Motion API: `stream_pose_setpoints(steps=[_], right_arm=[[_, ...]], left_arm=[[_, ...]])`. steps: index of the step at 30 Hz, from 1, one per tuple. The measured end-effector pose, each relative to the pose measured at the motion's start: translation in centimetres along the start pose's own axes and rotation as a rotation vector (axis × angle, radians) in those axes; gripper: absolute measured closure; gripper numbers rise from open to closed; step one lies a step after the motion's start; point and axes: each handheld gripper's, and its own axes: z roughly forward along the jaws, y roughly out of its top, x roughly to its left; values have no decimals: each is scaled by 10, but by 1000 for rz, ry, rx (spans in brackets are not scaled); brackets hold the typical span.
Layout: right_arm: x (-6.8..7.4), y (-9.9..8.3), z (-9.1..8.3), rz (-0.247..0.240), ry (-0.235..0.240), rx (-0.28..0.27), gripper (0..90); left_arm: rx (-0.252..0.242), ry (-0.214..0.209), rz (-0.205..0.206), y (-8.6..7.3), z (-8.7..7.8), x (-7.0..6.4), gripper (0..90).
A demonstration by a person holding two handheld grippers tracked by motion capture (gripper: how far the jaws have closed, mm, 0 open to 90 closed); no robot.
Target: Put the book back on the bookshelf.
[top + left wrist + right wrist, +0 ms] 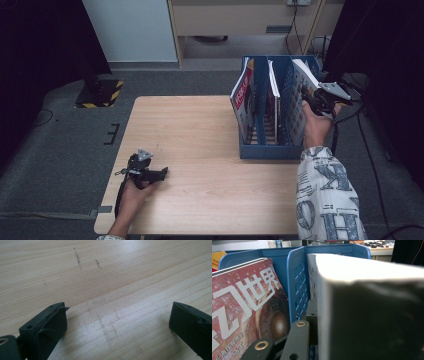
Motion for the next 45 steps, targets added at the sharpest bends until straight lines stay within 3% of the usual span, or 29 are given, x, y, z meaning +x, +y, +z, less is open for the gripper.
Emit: stream_pose_setpoints(steps=[10,20,24,28,34,42,45], right_arm=[[2,-7,-6,-15,24,18,720],[3,-10,-18,-14,86,45,680],[10,-10,-19,-19,104,46,609],[16,-11,-21,-18,121,54,430],[21,-13,-33,-23,96,41,253],[19,-13,-45,-10,88,37,173],[19,-13,-47,1,93,59,117]], left_arm=[[0,-1,0,0,0,0,6],[0,2,-1,0,0,0,6],[0,2,-1,0,0,0,7],[0,2,-1,0,0,0,7],[0,3,-3,0,0,-1,6],[1,3,-3,0,0,-1,6],[1,3,-3,0,0,-1,6]])
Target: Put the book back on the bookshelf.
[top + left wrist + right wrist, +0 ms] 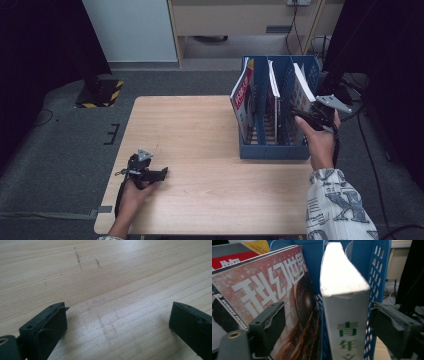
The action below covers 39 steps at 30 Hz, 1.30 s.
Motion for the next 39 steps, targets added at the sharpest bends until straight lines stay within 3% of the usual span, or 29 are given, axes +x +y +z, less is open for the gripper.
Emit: stream_pose_setpoints(steps=[19,39], right_arm=[[6,-2,-13,2,29,48,56],[10,-24,-36,-6,53,83,47]], left_arm=[[-1,0,-1,0,0,0,7],[-1,1,-1,0,0,0,7]])
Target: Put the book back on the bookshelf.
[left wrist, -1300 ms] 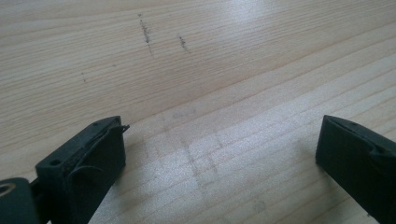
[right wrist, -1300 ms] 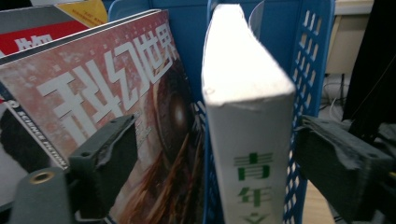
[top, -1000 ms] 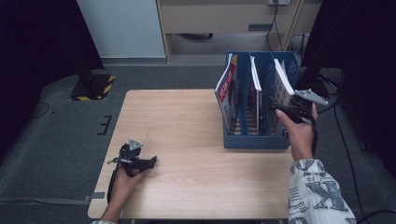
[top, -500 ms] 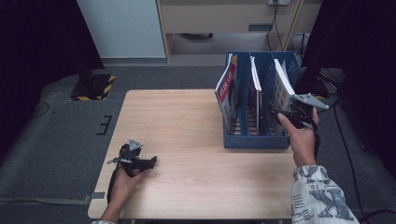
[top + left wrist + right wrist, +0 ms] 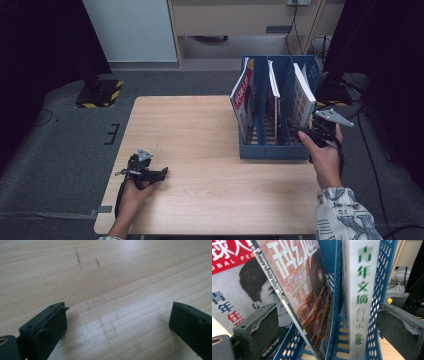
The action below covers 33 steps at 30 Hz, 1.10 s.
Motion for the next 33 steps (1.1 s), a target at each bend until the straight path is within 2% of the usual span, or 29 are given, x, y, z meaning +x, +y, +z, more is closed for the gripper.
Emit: stream_pose_setpoints(steps=[20,28,33], right_arm=[[8,-31,-17,-3,27,52,49],[18,-40,-21,-7,52,77,53],[31,-46,-21,-13,87,92,53]], left_arm=[[0,0,0,0,0,0,6],[0,0,0,0,0,0,6],[0,0,0,0,0,0,6]])
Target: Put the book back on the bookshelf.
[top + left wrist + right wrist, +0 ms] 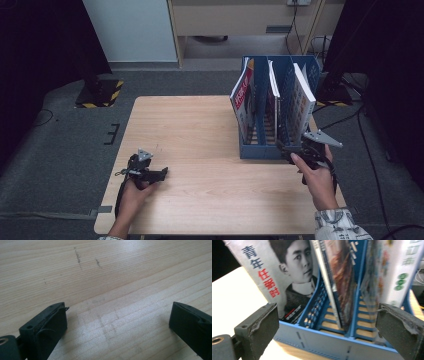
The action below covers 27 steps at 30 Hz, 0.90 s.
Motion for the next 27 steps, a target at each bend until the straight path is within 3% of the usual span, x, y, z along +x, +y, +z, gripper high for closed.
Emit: stream_pose_setpoints(steps=[9,15,27], right_arm=[[24,1,2,-22,61,9,56],[47,2,10,-51,109,30,56],[78,4,30,-96,159,56,59]], left_arm=[[0,0,0,0,0,0,6],[0,0,0,0,0,0,6],[1,-2,1,0,0,0,6]])
